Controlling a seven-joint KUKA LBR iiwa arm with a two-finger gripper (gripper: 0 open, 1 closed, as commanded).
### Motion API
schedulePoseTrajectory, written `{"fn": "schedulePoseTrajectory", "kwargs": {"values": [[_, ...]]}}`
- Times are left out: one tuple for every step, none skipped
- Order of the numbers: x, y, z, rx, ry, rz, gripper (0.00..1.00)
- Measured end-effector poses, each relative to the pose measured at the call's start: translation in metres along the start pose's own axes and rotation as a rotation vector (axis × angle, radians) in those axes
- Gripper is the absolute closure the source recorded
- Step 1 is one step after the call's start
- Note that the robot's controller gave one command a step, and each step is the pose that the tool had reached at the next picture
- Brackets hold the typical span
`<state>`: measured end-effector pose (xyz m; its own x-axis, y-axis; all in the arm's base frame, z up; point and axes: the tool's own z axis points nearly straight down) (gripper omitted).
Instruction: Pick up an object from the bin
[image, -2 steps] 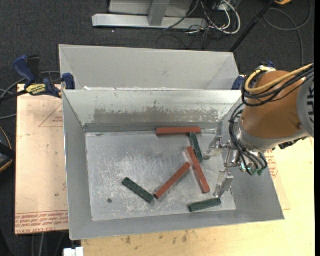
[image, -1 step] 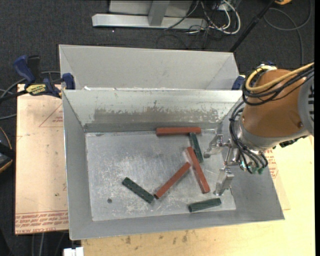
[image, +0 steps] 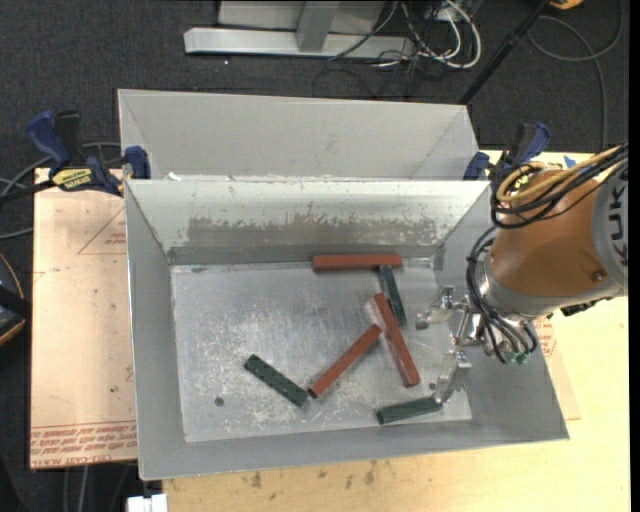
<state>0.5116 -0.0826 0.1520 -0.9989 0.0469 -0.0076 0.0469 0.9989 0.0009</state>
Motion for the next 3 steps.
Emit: {"fn": "schedulePoseTrajectory", "kwargs": {"values": [[0.013, -0.019, 0.028, -0.001, 0.012, -0.132, 0.00], [0.019, -0.016, 0.079, 0.001, -0.001, -0.020, 1.00], [0.019, -0.016, 0.079, 0.001, -0.001, -0.020, 1.00]]}}
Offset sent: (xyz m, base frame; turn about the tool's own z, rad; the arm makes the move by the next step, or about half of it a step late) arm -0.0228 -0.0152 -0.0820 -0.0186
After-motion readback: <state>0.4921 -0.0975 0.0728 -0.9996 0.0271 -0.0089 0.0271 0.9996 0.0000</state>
